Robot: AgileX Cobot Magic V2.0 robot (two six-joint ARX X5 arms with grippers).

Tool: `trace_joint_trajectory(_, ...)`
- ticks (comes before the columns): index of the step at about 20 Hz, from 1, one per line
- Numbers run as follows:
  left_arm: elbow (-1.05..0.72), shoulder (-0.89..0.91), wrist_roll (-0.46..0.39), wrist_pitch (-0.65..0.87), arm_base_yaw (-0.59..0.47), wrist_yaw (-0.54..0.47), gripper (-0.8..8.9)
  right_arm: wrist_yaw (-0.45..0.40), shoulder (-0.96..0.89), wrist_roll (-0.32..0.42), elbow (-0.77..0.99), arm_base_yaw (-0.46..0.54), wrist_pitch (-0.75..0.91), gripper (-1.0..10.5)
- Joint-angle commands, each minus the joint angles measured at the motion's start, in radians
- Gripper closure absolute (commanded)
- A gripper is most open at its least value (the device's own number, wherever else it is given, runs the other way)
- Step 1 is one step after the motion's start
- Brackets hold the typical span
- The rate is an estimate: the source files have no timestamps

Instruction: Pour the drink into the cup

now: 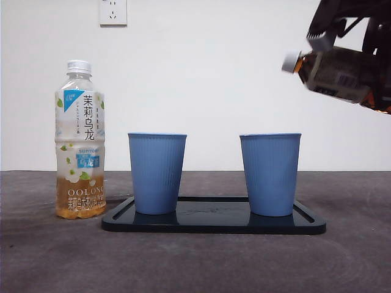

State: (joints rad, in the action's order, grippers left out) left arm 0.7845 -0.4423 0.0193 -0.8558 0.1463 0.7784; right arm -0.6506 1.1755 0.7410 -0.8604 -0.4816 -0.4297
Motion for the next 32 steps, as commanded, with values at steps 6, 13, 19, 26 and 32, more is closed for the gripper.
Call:
trace_joint_trajectory(6, 0.019, -0.002, -0.003, 0.012, 0.048, 0.008, 3.77, -0.247, 0.097, 0.269, -0.056, -0.056, 0.042, 7.9)
trace_joint_trajectory(13, 0.019, -0.002, -0.003, 0.011, 0.077, 0.007, 3.77, -0.333, 0.114, 0.381, -0.057, -0.091, 0.116, 7.9)
trace_joint_trajectory(19, 0.019, -0.002, -0.003, 0.011, 0.082, 0.007, 3.77, -0.346, 0.121, 0.397, -0.057, -0.093, 0.116, 7.9)
trace_joint_trajectory(26, 0.019, -0.002, -0.004, 0.011, 0.085, 0.007, 3.77, -0.345, 0.121, 0.397, -0.057, -0.094, 0.115, 7.9)
trace_joint_trajectory(32, 0.019, -0.002, -0.004, 0.011, 0.085, 0.007, 3.77, -0.345, 0.121, 0.396, -0.057, -0.094, 0.115, 7.9)
